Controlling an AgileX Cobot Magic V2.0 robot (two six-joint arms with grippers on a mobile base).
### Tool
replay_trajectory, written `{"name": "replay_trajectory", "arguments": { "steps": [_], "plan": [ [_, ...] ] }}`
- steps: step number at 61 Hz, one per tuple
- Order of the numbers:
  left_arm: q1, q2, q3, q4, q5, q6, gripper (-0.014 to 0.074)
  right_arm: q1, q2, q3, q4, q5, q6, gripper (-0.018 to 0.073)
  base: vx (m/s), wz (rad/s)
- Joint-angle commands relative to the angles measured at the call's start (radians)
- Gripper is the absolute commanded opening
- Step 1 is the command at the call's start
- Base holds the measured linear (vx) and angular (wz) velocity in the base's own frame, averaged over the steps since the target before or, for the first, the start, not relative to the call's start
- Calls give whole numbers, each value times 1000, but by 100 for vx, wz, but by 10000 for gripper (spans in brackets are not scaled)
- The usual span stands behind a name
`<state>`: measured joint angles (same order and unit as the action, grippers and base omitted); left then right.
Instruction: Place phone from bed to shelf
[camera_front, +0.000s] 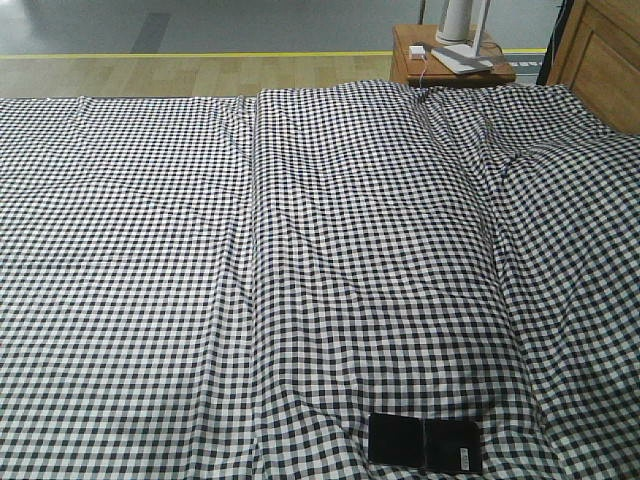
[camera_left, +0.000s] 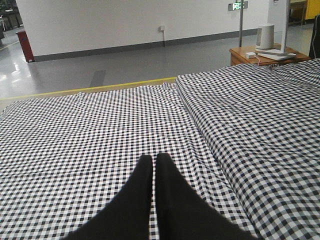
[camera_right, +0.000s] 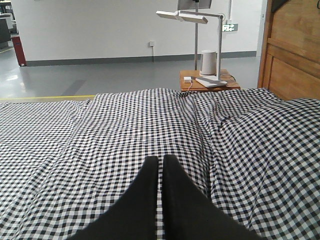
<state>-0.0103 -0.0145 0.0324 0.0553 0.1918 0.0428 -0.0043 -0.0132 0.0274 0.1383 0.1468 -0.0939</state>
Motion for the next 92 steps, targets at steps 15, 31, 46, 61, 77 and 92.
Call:
{"name": "replay_trajectory", "arguments": {
  "steps": [15, 31, 46, 61, 77, 92],
  "plan": [
    [-2, -11, -26, -5, -73, -4, 1, -6, -5, 7, -5, -76, -6, -4, 0, 0],
    [-2, -11, -26, -5, -73, -4, 1, -6, -5, 7, -5, -76, -6, -4, 0, 0],
    [-2, -11, -26, -5, -73, -4, 1, -6, -5, 7, -5, -76, -6, -4, 0, 0],
    [-2, -11, -26, -5, -73, -4, 1, -6, -5, 7, -5, -78, -6, -4, 0, 0],
    [-2, -11, -26, -5, -73, -4, 1, -7, -5, 7, -5, -133, -6, -4, 0, 0],
    [-2, -11, -26, -5, -73, -4, 1, -7, -5, 6, -3, -326, -2, -4, 0, 0]
  ]
}}
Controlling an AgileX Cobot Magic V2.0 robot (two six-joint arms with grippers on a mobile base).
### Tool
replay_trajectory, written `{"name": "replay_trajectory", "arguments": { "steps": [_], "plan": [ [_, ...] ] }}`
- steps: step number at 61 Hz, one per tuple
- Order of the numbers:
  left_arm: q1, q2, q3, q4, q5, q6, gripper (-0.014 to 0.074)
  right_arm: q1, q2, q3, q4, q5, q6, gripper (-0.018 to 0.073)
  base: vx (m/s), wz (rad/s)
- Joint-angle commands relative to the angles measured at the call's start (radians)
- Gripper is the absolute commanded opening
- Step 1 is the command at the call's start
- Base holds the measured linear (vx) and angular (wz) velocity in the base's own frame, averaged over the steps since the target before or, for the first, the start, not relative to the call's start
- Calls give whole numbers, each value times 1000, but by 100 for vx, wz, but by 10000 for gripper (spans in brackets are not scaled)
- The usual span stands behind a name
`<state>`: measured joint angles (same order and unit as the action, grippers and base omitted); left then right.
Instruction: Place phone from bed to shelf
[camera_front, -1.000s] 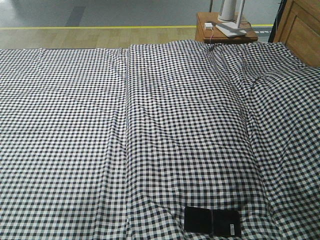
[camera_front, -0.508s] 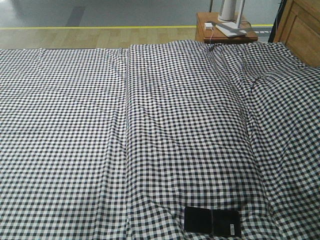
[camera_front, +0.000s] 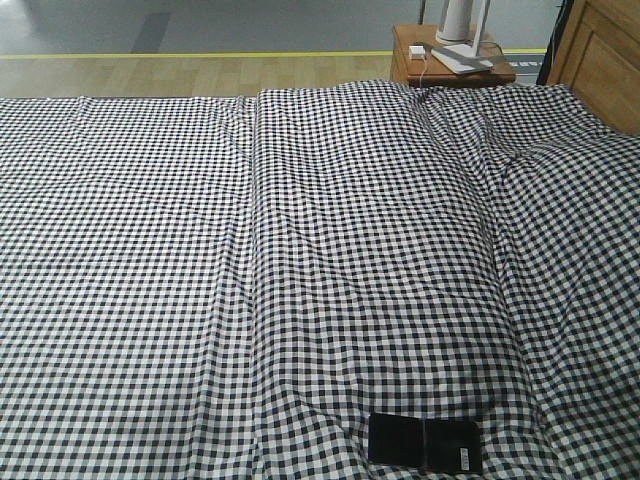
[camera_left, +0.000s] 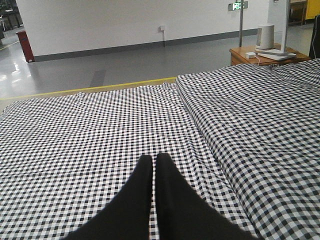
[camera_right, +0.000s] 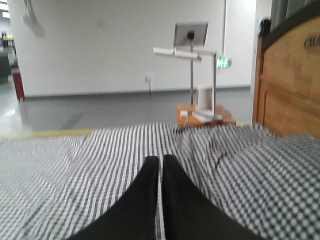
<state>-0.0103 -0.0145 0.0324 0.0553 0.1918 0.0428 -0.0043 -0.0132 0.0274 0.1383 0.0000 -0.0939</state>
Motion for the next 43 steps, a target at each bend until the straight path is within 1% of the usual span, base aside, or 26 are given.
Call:
{"name": "replay_trajectory", "arguments": {
  "steps": [1, 9, 14, 21, 28, 35, 43],
  "plan": [
    [-2, -11, -26, -5, -73, -4, 1, -7, -5, 6, -3, -207, -2, -4, 0, 0],
    [-2, -11, -26, -5, -73, -4, 1, -7, -5, 0, -3, -405, -2, -4, 0, 0],
    [-2, -11, -26, -5, -73, -4, 1, -7, -5, -46, -1, -420, -7, -4, 0, 0],
    [-2, -11, -26, -5, -73, -4, 1, -7, 18, -153, -1, -365, -17, -4, 0, 0],
    [-2, -11, -26, -5, -73, -4, 1, -7, 91, -293, -1, -276, -65, -4, 0, 0],
    [-2, -11, -26, -5, -73, -4, 1, -7, 213, -432, -1, -179, -81, -1, 0, 0],
    [-2, -11, -26, -5, -73, -4, 1, -7, 374, -600, -1, -32, -81, 11, 0, 0]
  ]
}}
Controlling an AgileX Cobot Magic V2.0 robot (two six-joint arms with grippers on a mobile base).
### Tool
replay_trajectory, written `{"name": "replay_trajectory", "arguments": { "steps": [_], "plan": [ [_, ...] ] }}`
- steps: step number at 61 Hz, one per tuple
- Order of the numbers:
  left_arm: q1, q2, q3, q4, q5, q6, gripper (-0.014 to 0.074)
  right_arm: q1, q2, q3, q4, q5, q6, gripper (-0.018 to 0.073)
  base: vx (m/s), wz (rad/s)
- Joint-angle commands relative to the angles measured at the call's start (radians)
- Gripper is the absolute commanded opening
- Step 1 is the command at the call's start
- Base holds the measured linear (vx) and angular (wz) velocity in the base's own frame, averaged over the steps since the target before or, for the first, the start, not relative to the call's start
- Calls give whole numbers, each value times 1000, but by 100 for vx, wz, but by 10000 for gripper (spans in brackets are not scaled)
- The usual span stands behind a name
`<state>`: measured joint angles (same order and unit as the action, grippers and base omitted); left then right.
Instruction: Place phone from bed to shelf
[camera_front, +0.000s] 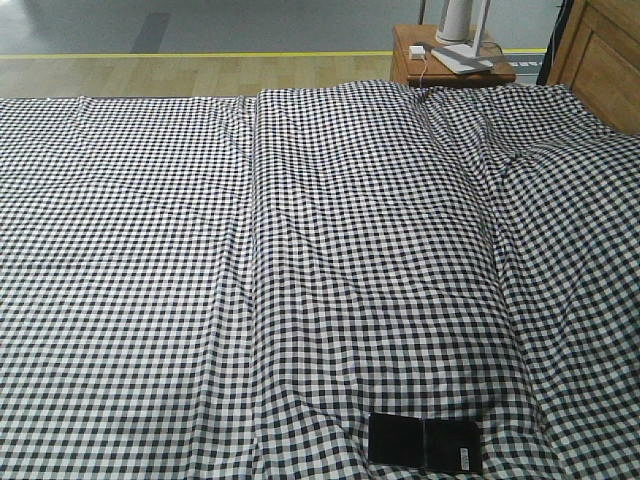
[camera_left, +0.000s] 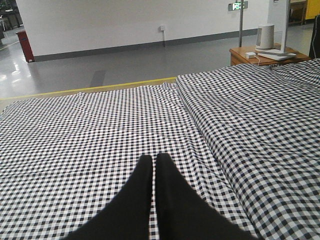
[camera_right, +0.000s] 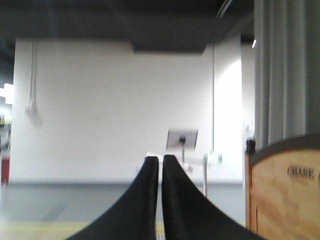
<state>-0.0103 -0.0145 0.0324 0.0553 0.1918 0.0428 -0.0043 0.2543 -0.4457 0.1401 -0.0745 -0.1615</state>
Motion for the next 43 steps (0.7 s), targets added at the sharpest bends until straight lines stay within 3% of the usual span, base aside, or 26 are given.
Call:
{"name": "replay_trajectory", "arguments": {
  "steps": [1, 12, 21, 43],
  "plan": [
    [-2, -11, -26, -5, -73, -4, 1, -7, 124, -143, -3, 58, -14, 14, 0, 0],
    [-2, -11, -26, -5, -73, -4, 1, -7, 345, -309, -3, 229, -14, 71, 0, 0],
    [-2, -11, -26, -5, -73, -4, 1, -7, 494, -392, -2, 359, -14, 177, 0, 0],
    [-2, -11, -26, -5, -73, -4, 1, -7, 698, -393, -5, 383, -14, 699, 0, 0]
  ]
}}
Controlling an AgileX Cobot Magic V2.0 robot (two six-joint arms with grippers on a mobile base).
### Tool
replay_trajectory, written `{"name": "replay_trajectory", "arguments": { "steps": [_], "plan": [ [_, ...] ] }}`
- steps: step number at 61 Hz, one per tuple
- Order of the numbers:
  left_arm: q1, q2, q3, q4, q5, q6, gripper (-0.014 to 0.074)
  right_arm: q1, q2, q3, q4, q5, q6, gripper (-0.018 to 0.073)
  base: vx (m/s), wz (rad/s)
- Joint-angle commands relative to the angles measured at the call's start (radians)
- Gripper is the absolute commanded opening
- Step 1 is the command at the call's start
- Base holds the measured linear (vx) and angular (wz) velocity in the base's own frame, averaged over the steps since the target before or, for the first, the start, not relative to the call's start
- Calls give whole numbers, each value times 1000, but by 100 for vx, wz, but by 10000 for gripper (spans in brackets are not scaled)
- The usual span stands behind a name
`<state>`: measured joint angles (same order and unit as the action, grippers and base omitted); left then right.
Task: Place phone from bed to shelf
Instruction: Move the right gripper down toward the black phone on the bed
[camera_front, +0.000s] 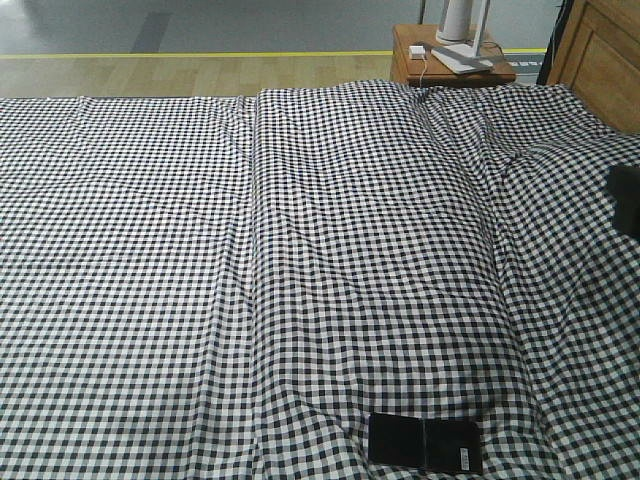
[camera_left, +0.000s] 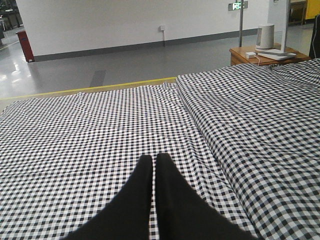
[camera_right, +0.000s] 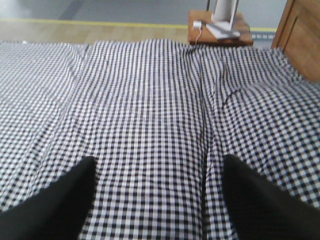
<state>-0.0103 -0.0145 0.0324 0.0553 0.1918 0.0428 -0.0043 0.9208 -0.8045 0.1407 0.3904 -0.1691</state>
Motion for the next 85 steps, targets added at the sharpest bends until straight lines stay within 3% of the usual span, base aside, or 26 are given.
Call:
{"name": "replay_trajectory", "arguments": {
  "steps": [1, 17, 29, 37, 47, 57, 75, 85],
  "plan": [
    [-2, -11, -26, -5, -73, -4, 1, -7, 38, -34, -5, -82, -6, 714, 0, 0],
    [-2, -11, -26, -5, -73, -4, 1, -7, 114, -40, -3, -8, 19, 708, 0, 0],
    [-2, -11, -26, -5, -73, -4, 1, -9, 193, -162, -8, 194, 68, 699, 0, 0],
    [-2, -11, -26, -5, -73, -4, 1, -101, 276, -262, 27, 335, 64, 695, 0, 0],
    [-2, -11, -26, -5, -73, -4, 1, -302, 410, -343, 211, 475, -142, 689, 0, 0],
    [-2, -11, -26, -5, -73, -4, 1, -421, 565, -352, 394, 541, -342, 680, 0, 0],
    [-2, -11, -26, -5, -73, -4, 1, -464, 831, -352, 441, 555, -471, 667, 0, 0],
    [-2, -11, -26, -5, -73, -4, 1, -464, 989, -352, 586, 555, -624, 661, 0, 0]
  ]
}}
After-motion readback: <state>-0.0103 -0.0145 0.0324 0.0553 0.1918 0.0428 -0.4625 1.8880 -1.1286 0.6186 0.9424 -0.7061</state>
